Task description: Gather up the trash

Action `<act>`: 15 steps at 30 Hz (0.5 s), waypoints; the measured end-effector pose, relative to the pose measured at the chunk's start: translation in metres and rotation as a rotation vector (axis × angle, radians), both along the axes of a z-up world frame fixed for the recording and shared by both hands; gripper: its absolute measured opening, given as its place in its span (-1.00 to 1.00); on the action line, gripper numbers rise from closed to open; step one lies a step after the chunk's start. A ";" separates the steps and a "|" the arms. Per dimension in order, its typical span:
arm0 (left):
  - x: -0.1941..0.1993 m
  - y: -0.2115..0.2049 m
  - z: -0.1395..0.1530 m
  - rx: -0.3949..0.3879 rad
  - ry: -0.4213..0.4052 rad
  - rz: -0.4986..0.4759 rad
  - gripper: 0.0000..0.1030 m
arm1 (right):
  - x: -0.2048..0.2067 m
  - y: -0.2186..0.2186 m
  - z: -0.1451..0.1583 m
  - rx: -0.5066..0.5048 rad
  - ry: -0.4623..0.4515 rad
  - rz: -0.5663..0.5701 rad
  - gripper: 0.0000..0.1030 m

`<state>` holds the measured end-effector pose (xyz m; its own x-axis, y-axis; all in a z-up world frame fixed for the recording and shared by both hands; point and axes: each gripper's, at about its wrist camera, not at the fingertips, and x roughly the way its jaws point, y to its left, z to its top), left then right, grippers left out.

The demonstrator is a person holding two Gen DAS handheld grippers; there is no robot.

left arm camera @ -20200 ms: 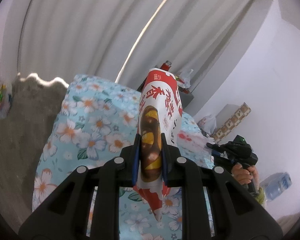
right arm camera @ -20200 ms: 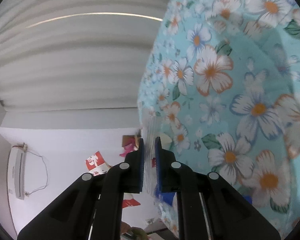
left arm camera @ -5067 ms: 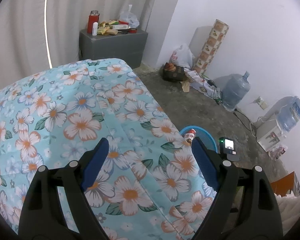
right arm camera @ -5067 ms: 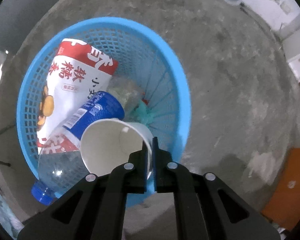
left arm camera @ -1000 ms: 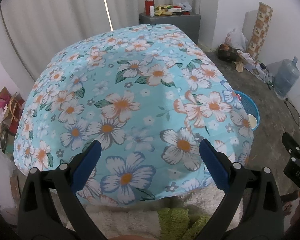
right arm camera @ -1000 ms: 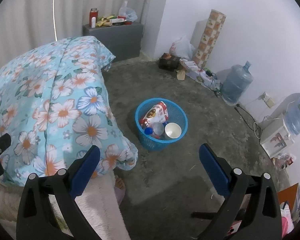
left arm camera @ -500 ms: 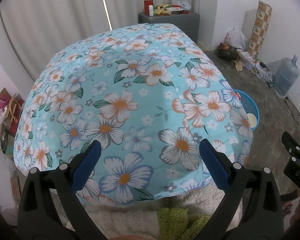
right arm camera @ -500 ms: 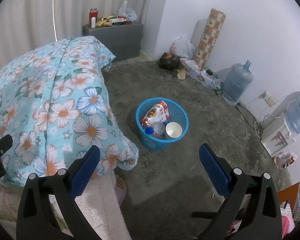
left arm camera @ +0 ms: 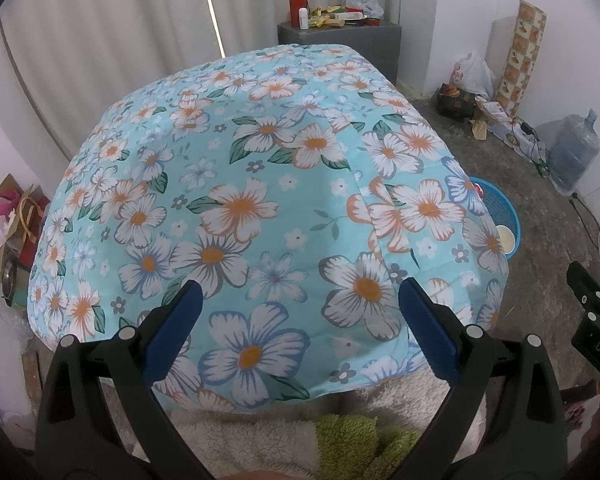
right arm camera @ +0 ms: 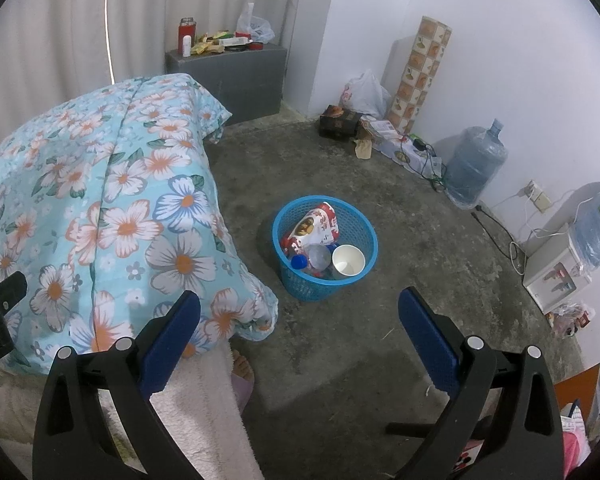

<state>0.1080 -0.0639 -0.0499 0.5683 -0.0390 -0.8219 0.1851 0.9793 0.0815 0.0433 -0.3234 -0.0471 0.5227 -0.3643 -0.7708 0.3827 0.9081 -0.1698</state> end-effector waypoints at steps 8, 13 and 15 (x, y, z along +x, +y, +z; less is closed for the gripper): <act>-0.001 0.000 -0.001 0.000 0.002 0.001 0.83 | 0.001 0.001 0.000 0.002 0.000 0.002 0.87; -0.001 0.001 -0.001 0.001 0.001 0.001 0.83 | 0.002 0.002 0.001 0.003 0.000 0.003 0.87; 0.000 0.001 -0.001 0.001 0.002 0.001 0.83 | 0.002 0.002 0.001 0.002 0.000 0.003 0.87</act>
<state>0.1076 -0.0632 -0.0509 0.5665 -0.0379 -0.8232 0.1843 0.9795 0.0817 0.0448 -0.3214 -0.0464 0.5238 -0.3607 -0.7717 0.3795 0.9099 -0.1676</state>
